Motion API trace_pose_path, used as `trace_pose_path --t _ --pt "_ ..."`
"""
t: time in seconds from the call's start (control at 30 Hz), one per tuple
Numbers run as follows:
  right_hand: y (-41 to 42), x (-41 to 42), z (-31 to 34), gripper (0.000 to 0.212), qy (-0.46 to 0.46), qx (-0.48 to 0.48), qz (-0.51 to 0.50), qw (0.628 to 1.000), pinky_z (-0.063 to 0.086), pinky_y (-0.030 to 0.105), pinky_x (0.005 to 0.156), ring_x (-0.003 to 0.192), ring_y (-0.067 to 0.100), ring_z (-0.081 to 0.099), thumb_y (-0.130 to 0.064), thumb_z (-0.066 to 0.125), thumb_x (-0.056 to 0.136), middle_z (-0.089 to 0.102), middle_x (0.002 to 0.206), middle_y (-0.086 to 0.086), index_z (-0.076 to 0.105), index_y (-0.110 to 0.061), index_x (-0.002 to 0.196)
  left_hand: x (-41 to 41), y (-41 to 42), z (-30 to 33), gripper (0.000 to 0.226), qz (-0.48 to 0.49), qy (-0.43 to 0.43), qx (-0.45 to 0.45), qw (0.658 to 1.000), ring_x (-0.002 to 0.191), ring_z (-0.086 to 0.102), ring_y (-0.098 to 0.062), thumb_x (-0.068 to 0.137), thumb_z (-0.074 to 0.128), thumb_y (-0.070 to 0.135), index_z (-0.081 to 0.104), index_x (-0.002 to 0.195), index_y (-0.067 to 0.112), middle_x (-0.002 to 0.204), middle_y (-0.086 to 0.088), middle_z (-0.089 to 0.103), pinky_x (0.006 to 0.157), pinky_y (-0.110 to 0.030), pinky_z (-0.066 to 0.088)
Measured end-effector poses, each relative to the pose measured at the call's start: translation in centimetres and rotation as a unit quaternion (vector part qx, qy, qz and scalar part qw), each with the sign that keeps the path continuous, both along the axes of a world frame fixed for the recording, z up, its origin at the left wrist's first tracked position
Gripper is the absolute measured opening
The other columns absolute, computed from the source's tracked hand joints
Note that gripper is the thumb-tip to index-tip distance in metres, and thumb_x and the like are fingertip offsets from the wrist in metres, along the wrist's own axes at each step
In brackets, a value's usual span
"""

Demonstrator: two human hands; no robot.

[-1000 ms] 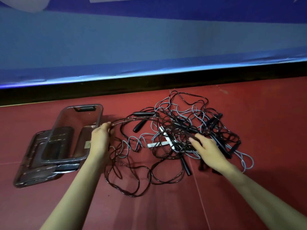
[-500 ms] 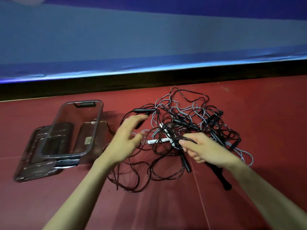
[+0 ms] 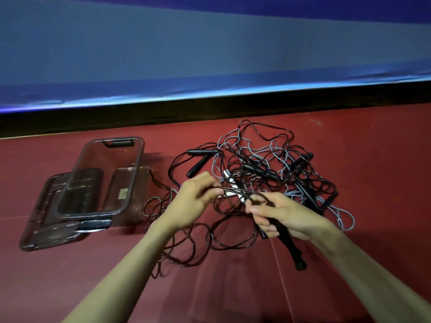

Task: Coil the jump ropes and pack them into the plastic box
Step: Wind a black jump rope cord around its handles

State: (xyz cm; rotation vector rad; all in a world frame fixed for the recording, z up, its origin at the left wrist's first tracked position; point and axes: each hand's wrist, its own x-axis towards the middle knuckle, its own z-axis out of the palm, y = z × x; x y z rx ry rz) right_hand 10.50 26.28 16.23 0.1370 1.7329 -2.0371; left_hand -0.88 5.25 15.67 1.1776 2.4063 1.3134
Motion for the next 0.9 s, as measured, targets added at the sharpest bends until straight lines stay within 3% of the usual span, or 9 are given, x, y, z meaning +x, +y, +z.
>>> trace_pose_path --t 0.07,0.17,0.3,0.43,0.57,0.63,0.73,0.83,0.9 --pt "0.0 0.0 -0.5 0.015 -0.013 0.004 0.010 1.000 0.035 0.024 0.045 0.049 0.013 0.038 -0.012 0.056 0.096 0.042 0.062 0.003 0.057 -0.007 0.110 -0.4 -0.5 -0.2 0.011 0.076 -0.043 0.045 0.995 0.067 0.051 -0.002 0.090 0.062 0.019 0.064 0.079 0.018 0.074 0.005 0.057 0.066 -0.017 0.040" --pt "0.0 0.4 -1.1 0.013 -0.020 0.053 0.032 0.998 0.039 0.027 0.047 0.051 0.014 0.042 -0.010 0.052 0.098 0.045 0.061 0.003 0.057 -0.003 0.108 -0.9 -1.3 -0.1 0.012 0.173 -0.124 0.094 0.973 0.058 0.052 -0.008 0.092 0.062 0.011 0.069 0.082 0.013 0.063 0.009 0.058 0.057 -0.024 0.048" --pt "0.5 1.0 -1.6 0.013 -0.044 0.068 0.044 0.996 0.044 0.026 0.054 0.057 0.015 0.051 -0.015 0.059 0.095 0.055 0.067 0.005 0.060 -0.002 0.099 -0.9 -2.1 -0.1 0.014 0.168 -0.094 0.045 0.980 0.051 0.044 0.002 0.092 0.062 0.012 0.067 0.079 0.013 0.054 0.016 0.054 0.054 -0.011 0.035" --pt "0.9 1.2 -1.8 0.011 -0.049 0.078 0.031 0.995 0.048 0.025 0.065 0.069 0.018 0.057 -0.007 0.054 0.097 0.062 0.074 0.006 0.063 -0.001 0.097 -0.8 -2.6 -0.5 0.013 0.167 -0.090 0.022 0.982 0.055 0.042 -0.001 0.091 0.064 0.013 0.069 0.079 0.014 0.062 0.008 0.056 0.056 -0.013 0.035" --pt "1.0 1.2 -2.4 0.014 -0.094 0.122 0.073 0.985 0.052 0.037 0.082 0.080 0.015 0.059 -0.027 0.053 0.099 0.060 0.079 -0.002 0.062 -0.017 0.105 -0.9 -2.6 -0.1 0.010 0.186 -0.080 0.027 0.979 0.061 0.052 0.005 0.090 0.065 0.014 0.070 0.082 0.014 0.069 0.011 0.063 0.061 -0.007 0.038" --pt "0.9 1.1 -2.4 0.020 -0.100 0.132 0.085 0.983 0.052 0.033 0.073 0.075 0.014 0.059 -0.032 0.052 0.100 0.061 0.079 -0.001 0.063 -0.018 0.108 -1.2 -2.7 -0.1 0.007 0.203 -0.069 0.026 0.977 0.066 0.055 0.010 0.090 0.066 0.014 0.072 0.086 0.013 0.074 0.014 0.065 0.064 -0.004 0.037" --pt "0.7 0.9 -2.3 0.032 -0.091 0.147 0.062 0.983 0.042 0.024 0.056 0.061 0.013 0.052 -0.033 0.048 0.101 0.060 0.071 0.003 0.064 -0.006 0.107 -1.7 -2.8 -0.3 0.009 0.228 -0.036 -0.002 0.973 0.072 0.058 0.011 0.090 0.066 0.016 0.074 0.091 0.011 0.081 0.011 0.067 0.066 -0.003 0.038" --pt "0.9 0.9 -2.5 0.033 -0.075 0.151 0.053 0.984 0.044 0.025 0.061 0.062 0.015 0.052 -0.030 0.047 0.102 0.058 0.069 0.004 0.066 -0.003 0.098 -2.0 -3.0 -0.6 0.013 0.232 -0.018 -0.025 0.972 0.076 0.060 0.003 0.090 0.066 0.019 0.075 0.096 0.012 0.085 0.006 0.070 0.068 -0.008 0.042" --pt "1.1 1.1 -2.4 0.031 -0.072 0.173 0.063 0.980 0.040 0.025 0.060 0.064 0.012 0.052 -0.034 0.047 0.101 0.056 0.069 0.000 0.066 -0.010 0.098 -2.2 -3.3 -0.8 0.017 0.215 0.009 -0.049 0.975 0.083 0.064 -0.006 0.091 0.065 0.025 0.075 0.102 0.017 0.090 0.005 0.070 0.074 -0.020 0.048"
